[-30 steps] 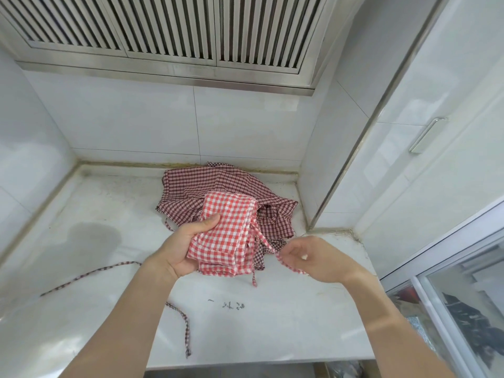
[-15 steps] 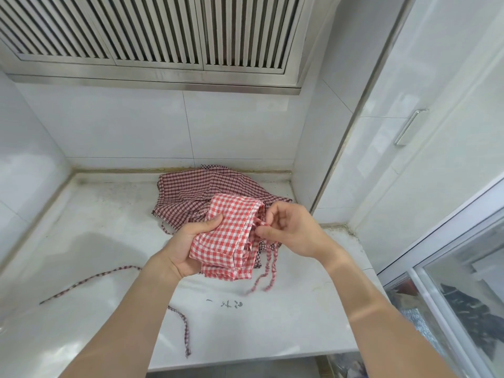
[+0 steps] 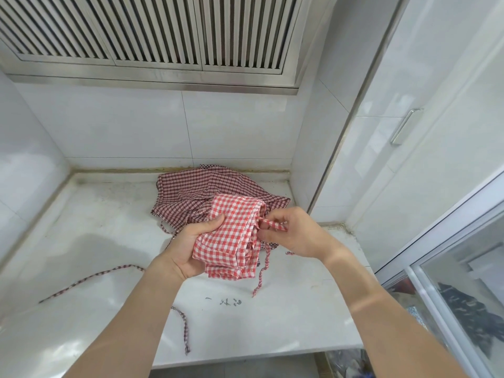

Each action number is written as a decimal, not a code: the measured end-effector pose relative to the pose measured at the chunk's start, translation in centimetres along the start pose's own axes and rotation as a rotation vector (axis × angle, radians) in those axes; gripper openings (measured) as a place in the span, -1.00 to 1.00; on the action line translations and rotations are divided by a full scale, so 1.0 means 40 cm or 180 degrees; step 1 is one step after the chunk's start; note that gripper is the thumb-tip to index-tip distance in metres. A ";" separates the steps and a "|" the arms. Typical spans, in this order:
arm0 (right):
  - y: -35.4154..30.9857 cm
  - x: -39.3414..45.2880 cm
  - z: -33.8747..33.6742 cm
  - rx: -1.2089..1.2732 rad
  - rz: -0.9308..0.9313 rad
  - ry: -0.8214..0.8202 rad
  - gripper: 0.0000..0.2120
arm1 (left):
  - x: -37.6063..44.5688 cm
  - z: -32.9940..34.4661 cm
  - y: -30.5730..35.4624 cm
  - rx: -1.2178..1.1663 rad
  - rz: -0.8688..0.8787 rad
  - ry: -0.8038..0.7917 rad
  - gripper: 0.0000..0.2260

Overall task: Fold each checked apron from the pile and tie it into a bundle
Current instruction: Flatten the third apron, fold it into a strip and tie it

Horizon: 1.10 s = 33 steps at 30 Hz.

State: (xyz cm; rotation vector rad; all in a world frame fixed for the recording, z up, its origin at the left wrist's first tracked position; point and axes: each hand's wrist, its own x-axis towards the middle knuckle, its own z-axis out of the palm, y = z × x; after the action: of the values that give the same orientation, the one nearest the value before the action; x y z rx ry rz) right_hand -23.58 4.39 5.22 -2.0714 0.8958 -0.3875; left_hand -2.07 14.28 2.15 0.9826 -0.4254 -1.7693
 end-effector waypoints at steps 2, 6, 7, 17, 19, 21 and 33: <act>0.006 -0.003 0.000 -0.0306 -0.0023 0.0054 -0.89 | -0.002 0.004 -0.003 -0.0058 0.0024 0.0054 -0.75; 0.016 -0.003 0.008 -0.0858 -0.0174 0.0261 -0.88 | 0.001 0.007 -0.009 -0.0231 0.0096 0.0088 -0.53; 0.015 -0.002 0.014 -0.0849 -0.0190 0.0315 -0.86 | 0.002 0.011 -0.012 -0.0292 0.0117 0.0061 -0.46; 0.024 0.005 0.105 0.1587 0.0797 0.0765 -0.88 | 0.029 0.046 -0.046 -0.0524 -0.0126 -0.0101 -0.55; 0.025 -0.001 0.115 0.1969 0.0868 0.0646 -0.90 | 0.035 0.042 -0.051 -0.0463 -0.0140 -0.0037 -0.56; 0.037 0.000 0.123 0.2242 0.0968 0.0463 -0.87 | 0.042 0.035 -0.055 -0.0438 -0.0030 0.0128 -0.55; 0.090 0.002 0.202 0.2759 0.1848 0.0525 -0.53 | 0.090 0.014 -0.168 0.1894 0.0799 0.1918 -0.56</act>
State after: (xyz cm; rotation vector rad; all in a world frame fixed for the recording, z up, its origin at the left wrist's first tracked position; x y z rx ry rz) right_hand -20.76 7.47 -2.57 -0.9531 1.1189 -0.5116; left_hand -7.09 13.77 -3.57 1.7263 -0.6619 -1.0529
